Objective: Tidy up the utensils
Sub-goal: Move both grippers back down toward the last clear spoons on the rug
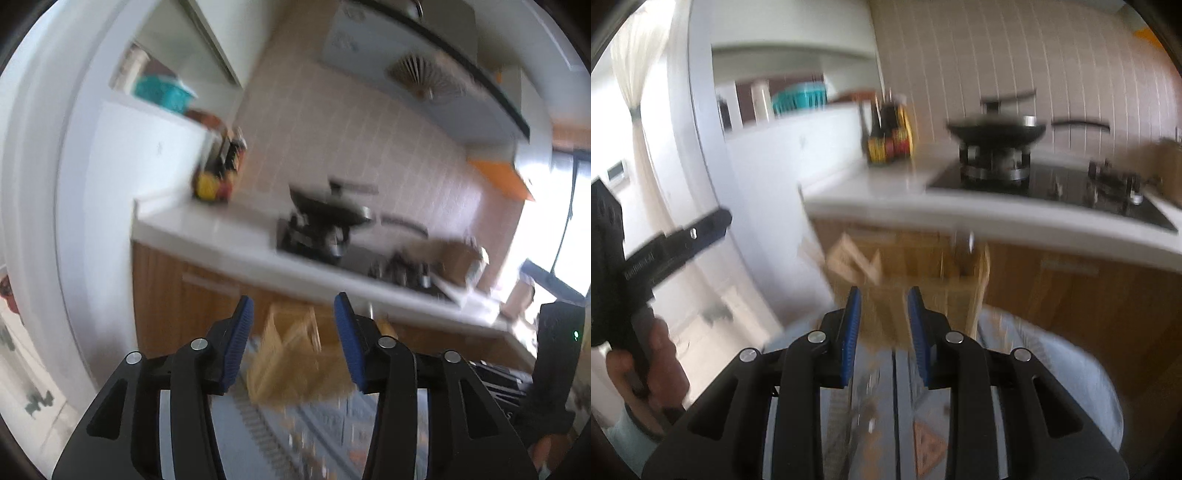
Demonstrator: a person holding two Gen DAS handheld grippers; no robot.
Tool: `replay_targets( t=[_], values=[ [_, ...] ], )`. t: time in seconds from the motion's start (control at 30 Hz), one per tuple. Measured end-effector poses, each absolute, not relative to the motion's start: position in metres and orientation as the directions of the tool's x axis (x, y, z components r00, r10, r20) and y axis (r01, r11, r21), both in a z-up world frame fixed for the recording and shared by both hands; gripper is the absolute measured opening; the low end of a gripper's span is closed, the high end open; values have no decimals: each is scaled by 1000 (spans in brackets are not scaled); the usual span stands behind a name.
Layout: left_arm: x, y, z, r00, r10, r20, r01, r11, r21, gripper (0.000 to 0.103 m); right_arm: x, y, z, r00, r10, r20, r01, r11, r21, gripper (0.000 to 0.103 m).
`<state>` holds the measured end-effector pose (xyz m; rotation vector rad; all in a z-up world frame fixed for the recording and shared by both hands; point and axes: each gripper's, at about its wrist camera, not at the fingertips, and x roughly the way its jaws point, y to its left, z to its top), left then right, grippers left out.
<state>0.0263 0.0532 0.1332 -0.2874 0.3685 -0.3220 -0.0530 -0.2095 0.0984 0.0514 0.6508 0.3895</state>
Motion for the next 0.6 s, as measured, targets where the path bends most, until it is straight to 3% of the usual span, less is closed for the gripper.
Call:
replay_targets(
  t=[0.1,0.23,0.33,0.6],
  values=[
    [38,40,102,775,-431,-462,297,894,-337,47,-56,-200,68,642,359,-677,-332,927,177,24],
    [60,23,51,634,-476,-609,317,879,-357,48,-59,-189,14,509,369,-778,-329,918,220,24],
    [79,22,12,546,-516,-660,295,856,-425,51,-64,-182,-22,441,361,-822,-323,918,231,24],
    [117,8,-29,454,-504,-735,267,864,-427,59,-83,-155,-57,409,302,-861,-360,921,152,24]
  ],
)
